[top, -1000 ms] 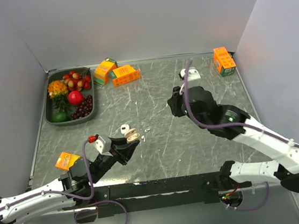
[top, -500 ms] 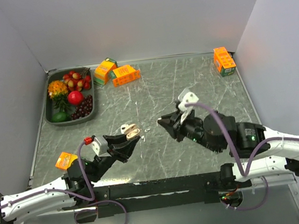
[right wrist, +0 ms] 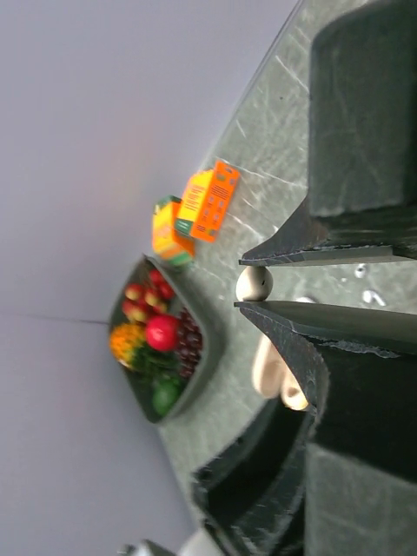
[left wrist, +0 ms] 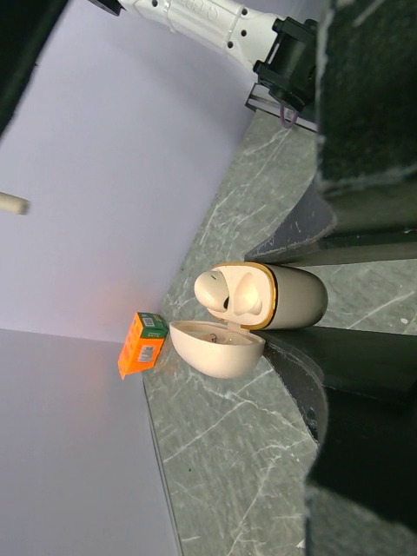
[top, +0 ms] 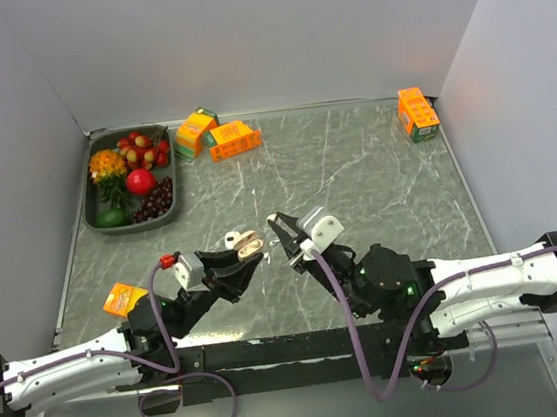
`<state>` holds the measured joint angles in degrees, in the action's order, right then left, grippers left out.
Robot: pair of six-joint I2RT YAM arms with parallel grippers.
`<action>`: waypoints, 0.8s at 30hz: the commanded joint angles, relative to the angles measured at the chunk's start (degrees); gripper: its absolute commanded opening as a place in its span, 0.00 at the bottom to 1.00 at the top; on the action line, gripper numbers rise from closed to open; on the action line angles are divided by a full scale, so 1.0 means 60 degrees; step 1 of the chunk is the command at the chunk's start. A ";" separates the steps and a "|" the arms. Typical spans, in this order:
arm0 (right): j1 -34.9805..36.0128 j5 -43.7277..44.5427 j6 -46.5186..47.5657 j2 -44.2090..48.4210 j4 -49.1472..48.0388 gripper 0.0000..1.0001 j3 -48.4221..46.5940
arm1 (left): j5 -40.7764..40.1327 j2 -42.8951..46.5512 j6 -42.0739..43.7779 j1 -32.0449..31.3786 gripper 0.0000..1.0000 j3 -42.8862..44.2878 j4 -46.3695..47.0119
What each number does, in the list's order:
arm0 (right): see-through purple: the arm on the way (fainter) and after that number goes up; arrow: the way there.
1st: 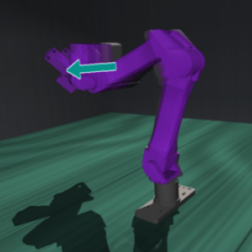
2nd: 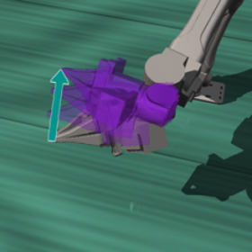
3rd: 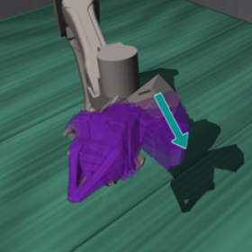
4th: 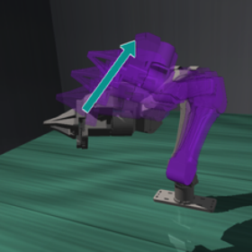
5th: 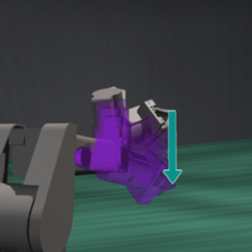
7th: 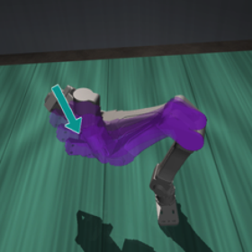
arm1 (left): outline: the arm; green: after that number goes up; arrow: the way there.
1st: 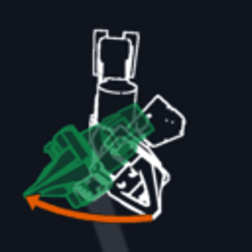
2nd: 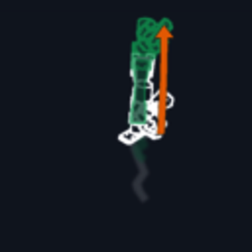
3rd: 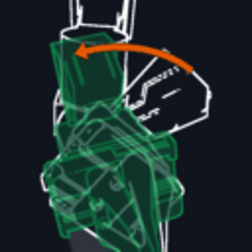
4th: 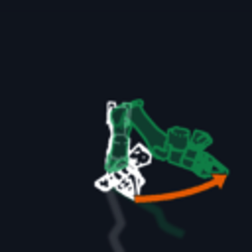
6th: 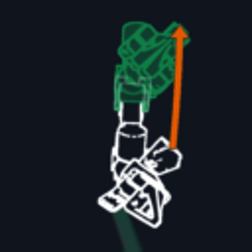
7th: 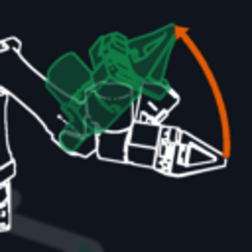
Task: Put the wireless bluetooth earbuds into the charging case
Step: Place the earbud in the charging case.
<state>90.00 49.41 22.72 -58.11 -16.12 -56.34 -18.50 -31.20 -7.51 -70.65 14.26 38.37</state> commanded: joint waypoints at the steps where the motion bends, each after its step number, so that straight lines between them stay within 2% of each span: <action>1: 0.0220 0.0612 0.1207 -0.0100 -0.2424 0.00 0.0073 | 0.0110 0.0161 0.0167 -0.0060 0.01 0.0187 0.0446; 4: 0.0323 0.0467 0.1019 -0.0276 -0.2280 0.00 -0.0058 | 0.0095 0.0190 0.0226 -0.0046 0.01 0.0186 0.0446; 15: 0.0425 -0.0676 -0.1252 -0.0452 0.0517 0.00 -0.0747 | 0.0242 0.0381 0.0402 -0.0060 0.01 -0.0077 0.0534; 24: 0.0440 -0.1027 -0.1736 -0.0906 0.0943 0.00 -0.0996 | 0.0286 0.0234 0.0329 -0.0046 0.01 -0.0063 0.0636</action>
<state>92.12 44.84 14.70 -62.74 -11.60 -58.74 -17.82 -29.52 -5.61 -70.65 13.72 38.83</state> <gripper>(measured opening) 0.258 0.330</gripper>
